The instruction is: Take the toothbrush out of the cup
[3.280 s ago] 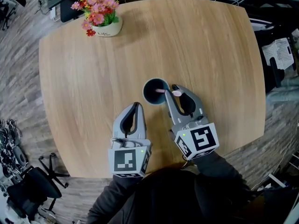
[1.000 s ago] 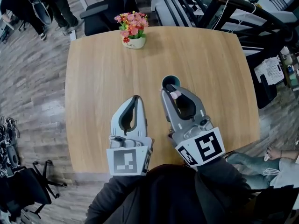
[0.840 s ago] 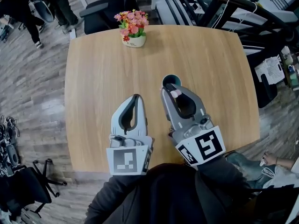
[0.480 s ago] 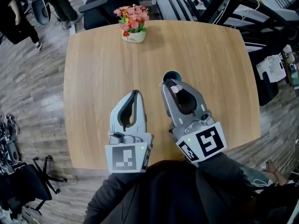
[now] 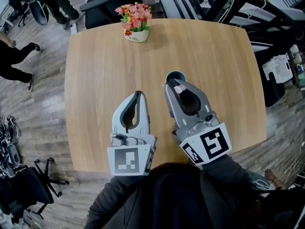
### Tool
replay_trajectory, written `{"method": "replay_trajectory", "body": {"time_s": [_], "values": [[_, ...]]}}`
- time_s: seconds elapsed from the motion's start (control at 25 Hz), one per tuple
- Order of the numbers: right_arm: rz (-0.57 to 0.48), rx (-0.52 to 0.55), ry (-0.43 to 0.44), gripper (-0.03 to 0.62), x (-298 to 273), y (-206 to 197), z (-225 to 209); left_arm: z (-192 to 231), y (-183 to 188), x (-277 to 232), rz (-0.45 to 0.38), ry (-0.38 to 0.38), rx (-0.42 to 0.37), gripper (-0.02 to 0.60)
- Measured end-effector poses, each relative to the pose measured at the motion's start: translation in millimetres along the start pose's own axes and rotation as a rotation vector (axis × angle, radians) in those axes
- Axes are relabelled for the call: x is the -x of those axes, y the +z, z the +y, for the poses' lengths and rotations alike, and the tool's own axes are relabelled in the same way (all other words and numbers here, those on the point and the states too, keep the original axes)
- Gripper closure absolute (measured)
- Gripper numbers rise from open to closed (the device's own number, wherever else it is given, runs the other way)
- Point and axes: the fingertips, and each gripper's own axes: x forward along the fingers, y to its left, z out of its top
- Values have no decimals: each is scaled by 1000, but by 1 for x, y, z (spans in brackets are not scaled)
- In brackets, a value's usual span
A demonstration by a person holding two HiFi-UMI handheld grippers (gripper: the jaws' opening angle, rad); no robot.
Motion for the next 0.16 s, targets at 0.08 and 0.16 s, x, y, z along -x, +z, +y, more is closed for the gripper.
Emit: {"method": "replay_trajectory", "body": {"time_s": [0.08, 0.16], "values": [[-2, -1, -1, 553, 0, 0, -1, -1, 0, 0, -1, -2, 1, 574], [-4, -1, -2, 553, 1, 0, -1, -3, -1, -1, -1, -10, 1, 574]]}}
